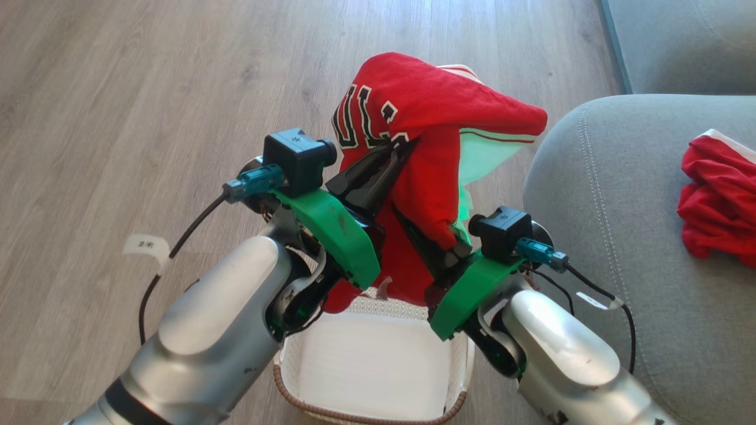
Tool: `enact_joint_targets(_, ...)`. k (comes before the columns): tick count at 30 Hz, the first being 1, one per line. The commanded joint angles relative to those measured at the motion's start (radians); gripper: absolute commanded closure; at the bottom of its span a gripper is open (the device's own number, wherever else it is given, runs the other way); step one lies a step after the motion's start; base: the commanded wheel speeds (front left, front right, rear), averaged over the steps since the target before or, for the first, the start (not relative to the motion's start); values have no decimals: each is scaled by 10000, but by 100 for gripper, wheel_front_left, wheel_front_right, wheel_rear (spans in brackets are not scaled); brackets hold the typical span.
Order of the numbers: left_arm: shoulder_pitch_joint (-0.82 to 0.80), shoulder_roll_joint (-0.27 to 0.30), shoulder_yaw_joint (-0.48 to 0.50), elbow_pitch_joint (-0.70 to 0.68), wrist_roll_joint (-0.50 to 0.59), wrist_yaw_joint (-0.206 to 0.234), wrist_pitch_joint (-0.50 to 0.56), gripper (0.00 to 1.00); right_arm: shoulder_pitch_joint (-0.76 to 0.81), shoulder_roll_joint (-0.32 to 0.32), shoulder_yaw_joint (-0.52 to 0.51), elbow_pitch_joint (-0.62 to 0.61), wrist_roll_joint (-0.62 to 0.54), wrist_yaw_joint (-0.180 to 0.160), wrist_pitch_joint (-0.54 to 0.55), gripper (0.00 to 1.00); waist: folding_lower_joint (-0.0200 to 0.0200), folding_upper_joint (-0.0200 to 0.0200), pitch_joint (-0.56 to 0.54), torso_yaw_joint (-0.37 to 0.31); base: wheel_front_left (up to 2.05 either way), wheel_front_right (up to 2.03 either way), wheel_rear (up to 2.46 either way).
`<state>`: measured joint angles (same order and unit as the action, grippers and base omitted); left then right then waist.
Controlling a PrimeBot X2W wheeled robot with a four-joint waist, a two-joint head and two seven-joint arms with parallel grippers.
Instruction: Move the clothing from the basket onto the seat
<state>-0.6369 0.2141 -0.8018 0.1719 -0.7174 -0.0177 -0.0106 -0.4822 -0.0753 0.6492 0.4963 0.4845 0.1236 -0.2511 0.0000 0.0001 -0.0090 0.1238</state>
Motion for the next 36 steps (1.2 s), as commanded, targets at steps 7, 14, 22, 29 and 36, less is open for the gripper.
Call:
enact_joint_targets(7,-594,150,392,-259,-39,57,-71,100,-231,234,-40,-519,-128,71,-106,100,0,-1,54,-16,0,0,0)
enact_joint_targets(14,-491,263,427,-179,-66,93,-185,100,54,152,-310,-921,-234,71,-106,100,0,-1,72,-156,0,0,0)
enact_joint_targets(22,-357,299,406,-213,-152,161,-190,55,863,-218,-1207,-1941,-410,71,-106,100,0,-1,54,-433,0,0,0)
enact_joint_targets(29,-141,463,362,-428,-156,233,-189,0,1359,-500,-2023,-2560,-599,71,-106,100,0,-1,85,-853,0,0,0)
enact_joint_targets(36,121,626,231,-710,-140,258,-178,0,1589,-630,-2748,-3222,-754,71,-106,100,0,-1,129,-1522,0,0,0)
